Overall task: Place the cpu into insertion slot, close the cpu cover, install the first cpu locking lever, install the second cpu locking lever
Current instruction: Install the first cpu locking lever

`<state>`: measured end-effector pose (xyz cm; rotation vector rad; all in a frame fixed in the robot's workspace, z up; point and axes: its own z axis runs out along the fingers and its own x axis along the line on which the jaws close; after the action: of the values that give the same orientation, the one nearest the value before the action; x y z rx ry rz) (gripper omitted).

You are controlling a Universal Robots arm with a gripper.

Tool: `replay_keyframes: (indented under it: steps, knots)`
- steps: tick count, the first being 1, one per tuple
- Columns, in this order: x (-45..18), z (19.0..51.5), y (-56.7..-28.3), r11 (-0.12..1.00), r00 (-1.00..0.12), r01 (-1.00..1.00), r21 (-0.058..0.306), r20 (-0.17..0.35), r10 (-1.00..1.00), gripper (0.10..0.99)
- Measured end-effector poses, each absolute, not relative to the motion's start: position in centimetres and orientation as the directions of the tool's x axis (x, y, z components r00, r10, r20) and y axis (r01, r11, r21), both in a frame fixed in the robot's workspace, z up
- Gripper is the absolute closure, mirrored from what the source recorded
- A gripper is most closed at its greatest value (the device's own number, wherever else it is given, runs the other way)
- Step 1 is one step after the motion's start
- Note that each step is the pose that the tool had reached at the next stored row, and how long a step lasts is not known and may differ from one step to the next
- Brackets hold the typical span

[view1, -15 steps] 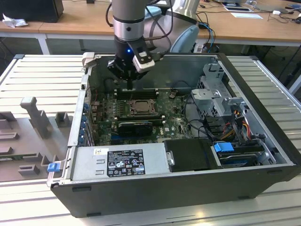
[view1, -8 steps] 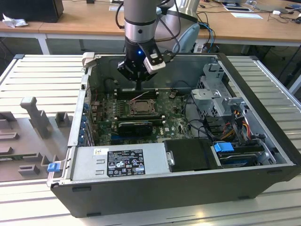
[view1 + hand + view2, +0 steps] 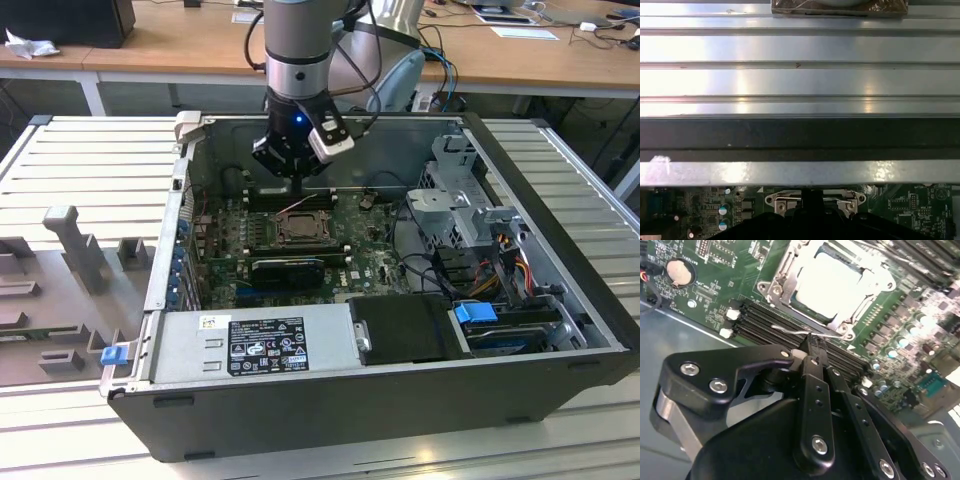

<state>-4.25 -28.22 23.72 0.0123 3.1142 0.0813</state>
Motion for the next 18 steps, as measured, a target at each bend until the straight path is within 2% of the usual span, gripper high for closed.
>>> replay_keyframes:
  steps: [18]
  knots:
    - [-2.7, 21.9, -27.9, 0.997, -0.999, -0.036, 0.062, -0.027, -0.035, 0.980]
